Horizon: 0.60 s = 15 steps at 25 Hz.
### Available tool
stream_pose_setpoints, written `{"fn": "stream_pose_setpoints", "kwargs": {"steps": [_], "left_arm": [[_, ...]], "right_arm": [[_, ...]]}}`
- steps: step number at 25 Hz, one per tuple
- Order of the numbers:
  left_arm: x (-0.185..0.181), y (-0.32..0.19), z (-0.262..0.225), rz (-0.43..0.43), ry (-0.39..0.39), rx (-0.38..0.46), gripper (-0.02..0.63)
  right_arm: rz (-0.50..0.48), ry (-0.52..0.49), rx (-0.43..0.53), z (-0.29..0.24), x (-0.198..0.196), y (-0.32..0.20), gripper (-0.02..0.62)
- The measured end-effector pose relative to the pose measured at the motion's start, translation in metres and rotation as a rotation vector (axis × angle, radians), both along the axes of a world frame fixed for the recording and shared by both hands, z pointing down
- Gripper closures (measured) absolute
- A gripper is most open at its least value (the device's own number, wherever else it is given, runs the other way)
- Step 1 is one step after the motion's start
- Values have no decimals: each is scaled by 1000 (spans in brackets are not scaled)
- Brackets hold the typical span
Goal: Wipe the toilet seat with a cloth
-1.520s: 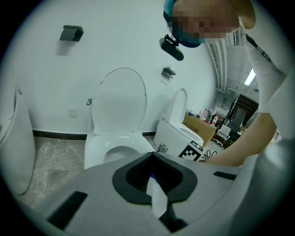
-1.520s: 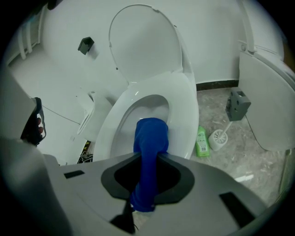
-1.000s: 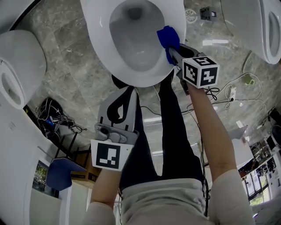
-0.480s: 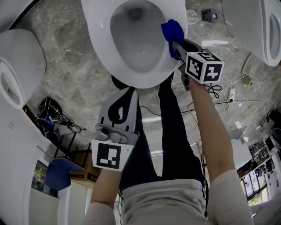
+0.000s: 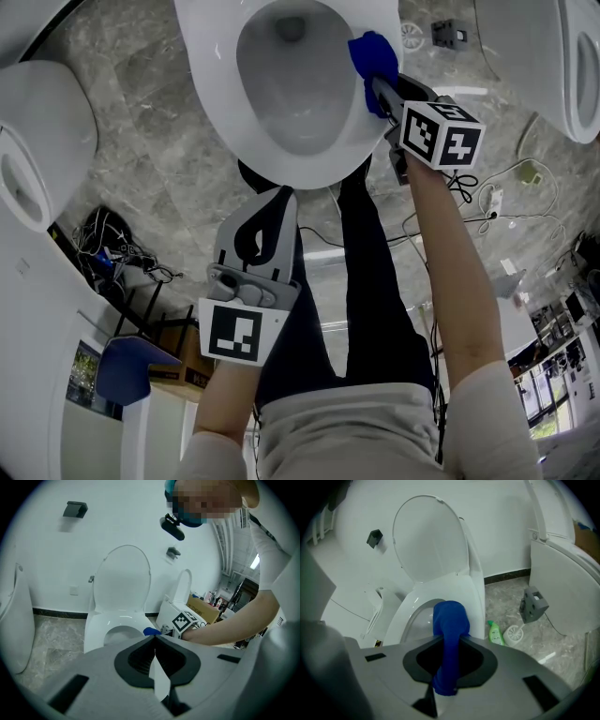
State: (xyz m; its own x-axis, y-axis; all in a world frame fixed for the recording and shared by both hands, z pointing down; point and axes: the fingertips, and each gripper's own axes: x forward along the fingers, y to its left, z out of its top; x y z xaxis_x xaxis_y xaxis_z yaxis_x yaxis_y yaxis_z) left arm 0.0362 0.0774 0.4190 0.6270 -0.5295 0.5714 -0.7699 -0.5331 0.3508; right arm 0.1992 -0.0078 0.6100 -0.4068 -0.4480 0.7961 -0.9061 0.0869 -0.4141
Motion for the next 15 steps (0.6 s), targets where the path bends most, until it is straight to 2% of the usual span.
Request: {"fn": "stream_pose_setpoints", "kwargs": {"steps": [15], "left_arm": [[0, 0, 4, 3, -2, -6, 598]], "right_arm": [[17, -6, 18, 0, 4, -18, 531]]}}
